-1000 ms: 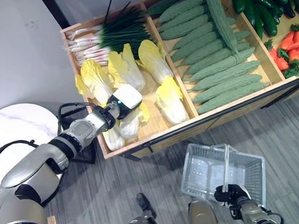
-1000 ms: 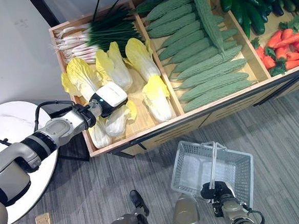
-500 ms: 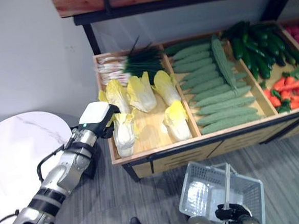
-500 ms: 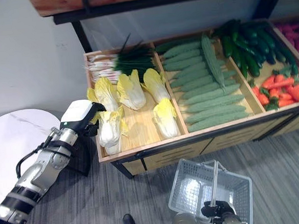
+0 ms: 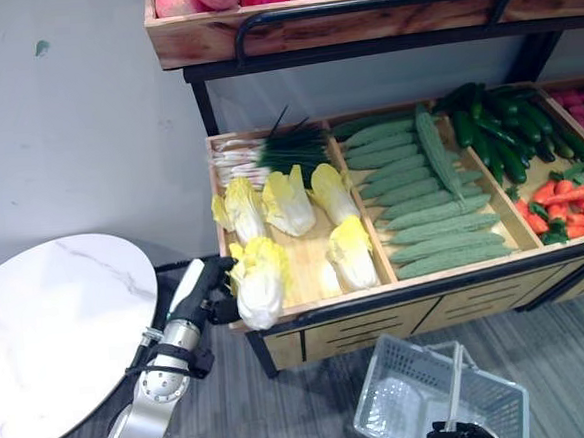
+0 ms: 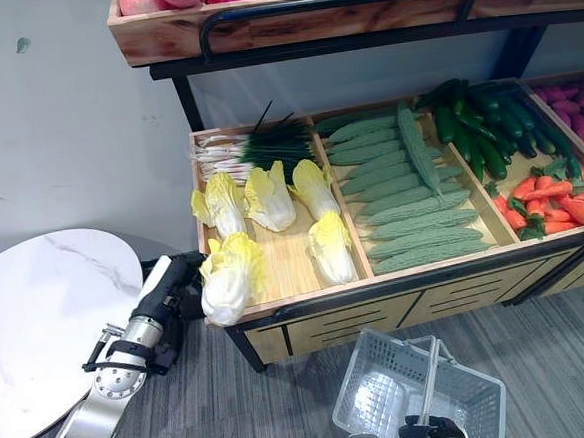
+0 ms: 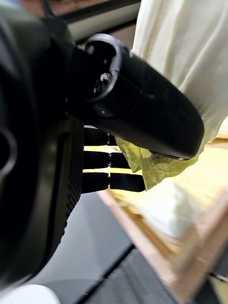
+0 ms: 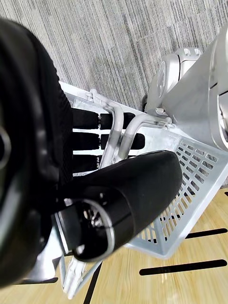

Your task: Get the vegetables into the basket

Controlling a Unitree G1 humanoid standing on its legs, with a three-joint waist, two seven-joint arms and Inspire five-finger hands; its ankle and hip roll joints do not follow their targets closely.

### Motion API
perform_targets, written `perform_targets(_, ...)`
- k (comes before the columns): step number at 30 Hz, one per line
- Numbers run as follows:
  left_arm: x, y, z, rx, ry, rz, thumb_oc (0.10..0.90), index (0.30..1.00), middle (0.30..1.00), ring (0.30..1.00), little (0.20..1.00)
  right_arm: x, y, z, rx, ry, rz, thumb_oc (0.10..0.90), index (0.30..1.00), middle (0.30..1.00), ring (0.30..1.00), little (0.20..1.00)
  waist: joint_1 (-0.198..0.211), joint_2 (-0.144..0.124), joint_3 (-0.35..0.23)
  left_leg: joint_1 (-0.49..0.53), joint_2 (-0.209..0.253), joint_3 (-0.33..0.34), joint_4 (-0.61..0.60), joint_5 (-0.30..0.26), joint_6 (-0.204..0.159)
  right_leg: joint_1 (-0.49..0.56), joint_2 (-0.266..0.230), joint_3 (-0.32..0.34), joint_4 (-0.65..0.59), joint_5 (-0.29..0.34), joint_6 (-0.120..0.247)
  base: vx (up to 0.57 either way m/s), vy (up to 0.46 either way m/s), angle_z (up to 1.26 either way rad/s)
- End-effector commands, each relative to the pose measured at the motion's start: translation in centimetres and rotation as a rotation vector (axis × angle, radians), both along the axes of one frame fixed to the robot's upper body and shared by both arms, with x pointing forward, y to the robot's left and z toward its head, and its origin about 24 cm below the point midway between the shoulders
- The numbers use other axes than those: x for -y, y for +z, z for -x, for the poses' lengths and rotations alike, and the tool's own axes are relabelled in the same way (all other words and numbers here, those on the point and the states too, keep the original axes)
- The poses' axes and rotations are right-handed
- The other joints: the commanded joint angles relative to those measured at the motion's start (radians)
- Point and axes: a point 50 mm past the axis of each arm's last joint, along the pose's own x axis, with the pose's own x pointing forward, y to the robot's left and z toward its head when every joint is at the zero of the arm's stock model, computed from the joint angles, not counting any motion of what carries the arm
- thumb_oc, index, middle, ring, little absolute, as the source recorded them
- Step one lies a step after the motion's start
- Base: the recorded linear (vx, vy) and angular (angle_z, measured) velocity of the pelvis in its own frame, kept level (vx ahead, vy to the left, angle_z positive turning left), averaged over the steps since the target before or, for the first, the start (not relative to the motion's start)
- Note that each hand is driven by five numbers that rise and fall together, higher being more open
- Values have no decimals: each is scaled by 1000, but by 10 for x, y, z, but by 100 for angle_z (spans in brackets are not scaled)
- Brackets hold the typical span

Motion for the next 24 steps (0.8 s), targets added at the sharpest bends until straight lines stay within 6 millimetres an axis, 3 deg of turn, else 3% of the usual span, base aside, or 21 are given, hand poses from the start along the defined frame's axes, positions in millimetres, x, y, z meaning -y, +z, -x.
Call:
perform_targets(1,10,75,-32,344,-72,111,400,300,300,300,300,13,5,-8,-1,23,44,400,300,300,300,300,3,-17,10,61,-2,-47,11,-100,-8,-36,-36,-15,30,17,50,13,33,3)
perform_targets(10,17,85,-36,382,-108,103,400,300,300,300,300,13,6,-12,26,2,45,400,300,300,300,300,1,-26,25,50,-26,-49,58,-129,7,-34,-59,-14,43,19,56,6,38,2)
perform_targets(16,17,94,-42,417,-112,74,400,300,300,300,300,14,9,-23,59,22,57,400,300,300,300,300,-11,-43,70,-17,-54,-24,134,-164,27,-93,-84,22,43,79,74,-73,78,-7)
perform_targets(21,14,97,-44,427,-102,73,400,300,300,300,300,10,9,-28,68,47,57,400,300,300,300,300,-17,-46,88,-28,-58,14,80,-136,32,-164,-80,47,62,130,87,-80,57,-32)
perform_targets(24,9,98,-45,432,-87,51,400,300,300,300,300,4,8,-33,84,56,44,400,300,300,300,300,-15,-36,105,-18,-31,43,43,-108,28,-185,-81,5,115,124,87,-95,9,-26)
